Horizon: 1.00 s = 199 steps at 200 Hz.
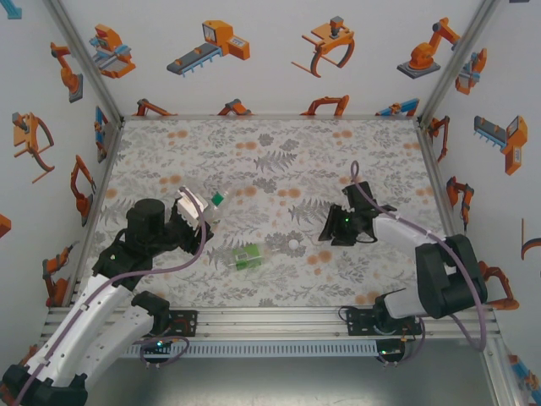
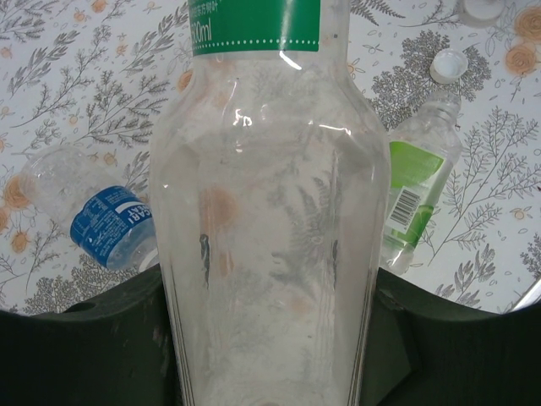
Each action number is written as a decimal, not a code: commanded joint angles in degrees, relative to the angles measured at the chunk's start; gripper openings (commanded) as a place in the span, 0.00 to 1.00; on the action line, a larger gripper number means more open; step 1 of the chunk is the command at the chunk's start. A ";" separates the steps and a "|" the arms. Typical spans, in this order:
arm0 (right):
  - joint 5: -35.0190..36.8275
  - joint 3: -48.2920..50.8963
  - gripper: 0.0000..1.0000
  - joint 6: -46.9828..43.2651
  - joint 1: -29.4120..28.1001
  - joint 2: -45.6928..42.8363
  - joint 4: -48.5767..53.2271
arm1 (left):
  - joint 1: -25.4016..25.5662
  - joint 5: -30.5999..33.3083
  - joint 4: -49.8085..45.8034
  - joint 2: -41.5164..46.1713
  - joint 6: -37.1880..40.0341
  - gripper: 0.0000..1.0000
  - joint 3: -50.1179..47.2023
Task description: Screw on the bottle caps
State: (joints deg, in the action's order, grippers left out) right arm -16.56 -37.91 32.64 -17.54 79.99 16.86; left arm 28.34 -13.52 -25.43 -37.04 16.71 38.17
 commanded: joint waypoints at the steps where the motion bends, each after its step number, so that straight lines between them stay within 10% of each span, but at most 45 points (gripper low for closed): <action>1: 5.34 -3.31 0.46 -3.31 -0.73 -2.78 6.02 | -0.48 -0.86 -0.73 0.50 -0.12 0.03 -0.69; 75: 18.64 -11.23 0.48 -9.28 -12.05 0.84 11.58 | -0.43 -4.48 2.05 -0.52 -0.36 0.03 -1.09; 199: 21.61 -15.31 0.49 -5.66 -18.94 11.30 8.68 | -0.43 -4.09 1.87 2.53 0.52 0.04 -0.56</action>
State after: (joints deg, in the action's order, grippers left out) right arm 2.72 -50.76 25.69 -35.20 89.89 25.04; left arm 28.08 -16.51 -24.88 -35.48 16.75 37.32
